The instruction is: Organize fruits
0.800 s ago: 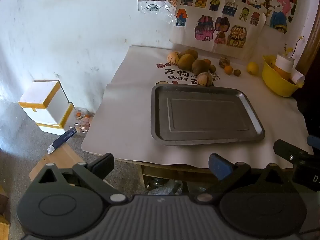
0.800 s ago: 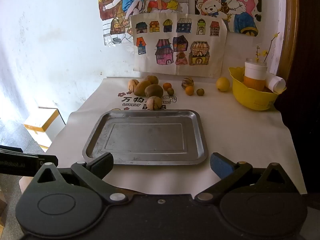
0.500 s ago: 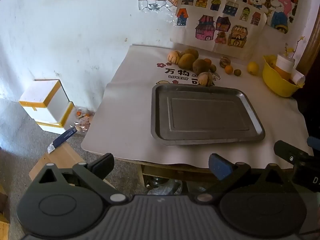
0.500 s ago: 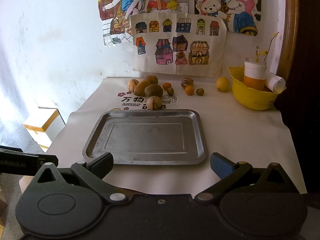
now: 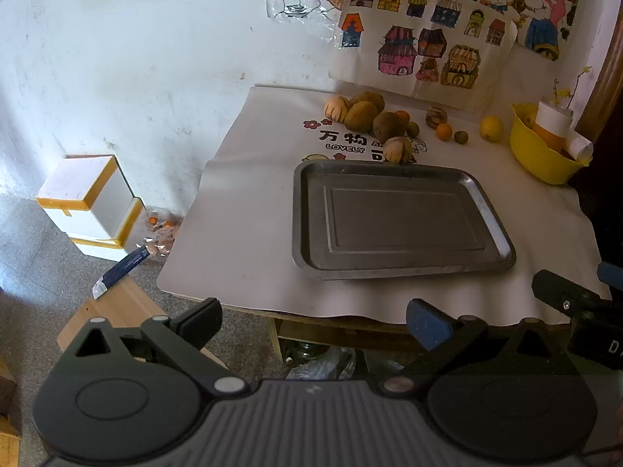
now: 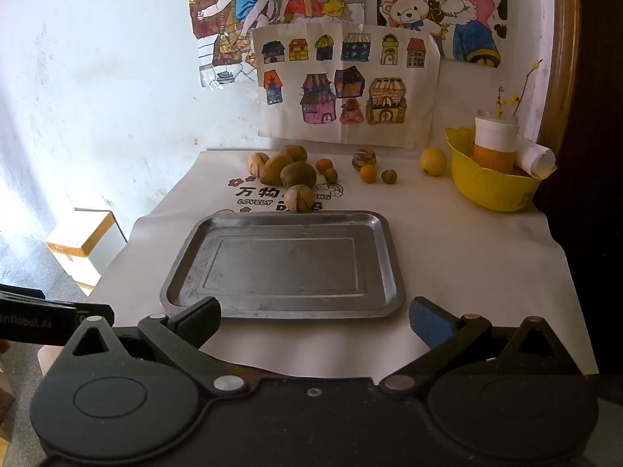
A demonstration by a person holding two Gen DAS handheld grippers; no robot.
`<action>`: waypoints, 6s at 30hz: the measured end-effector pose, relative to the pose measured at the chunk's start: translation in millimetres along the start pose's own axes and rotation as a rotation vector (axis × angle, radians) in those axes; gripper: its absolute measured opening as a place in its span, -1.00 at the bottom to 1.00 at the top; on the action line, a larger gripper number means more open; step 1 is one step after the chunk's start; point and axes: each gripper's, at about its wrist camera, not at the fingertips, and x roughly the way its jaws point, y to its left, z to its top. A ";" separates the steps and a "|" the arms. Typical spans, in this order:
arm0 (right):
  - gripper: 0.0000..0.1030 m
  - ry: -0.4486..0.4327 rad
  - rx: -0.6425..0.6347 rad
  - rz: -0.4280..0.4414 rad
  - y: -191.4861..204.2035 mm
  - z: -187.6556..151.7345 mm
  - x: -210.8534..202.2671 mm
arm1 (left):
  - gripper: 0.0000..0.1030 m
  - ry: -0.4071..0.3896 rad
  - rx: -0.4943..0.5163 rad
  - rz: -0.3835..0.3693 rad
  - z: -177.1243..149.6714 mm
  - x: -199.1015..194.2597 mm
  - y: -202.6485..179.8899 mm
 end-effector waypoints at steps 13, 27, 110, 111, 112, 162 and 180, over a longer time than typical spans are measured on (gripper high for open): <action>0.99 0.002 0.000 0.000 -1.1 -0.7 -0.5 | 0.99 0.006 0.010 -0.003 -2.2 0.9 -2.4; 0.99 0.003 0.002 0.000 -1.6 -0.6 -0.3 | 0.99 0.007 0.010 -0.001 -0.9 1.0 -2.9; 0.95 0.202 -0.249 0.291 -24.3 150.8 303.5 | 0.99 0.232 -0.372 -0.092 260.5 295.5 3.3; 0.94 0.211 -0.246 0.295 -23.4 151.2 307.1 | 0.99 0.234 -0.384 -0.092 264.5 300.7 2.1; 0.92 0.219 -0.243 0.299 -22.5 151.6 310.6 | 0.99 0.236 -0.397 -0.092 268.3 306.5 0.6; 0.08 0.309 -0.259 0.355 -3.5 151.7 367.1 | 0.42 0.334 -0.499 -0.200 288.0 379.5 -34.1; 0.01 0.238 -0.357 0.326 4.3 140.5 363.1 | 0.36 0.311 -0.466 -0.170 286.2 372.5 -41.0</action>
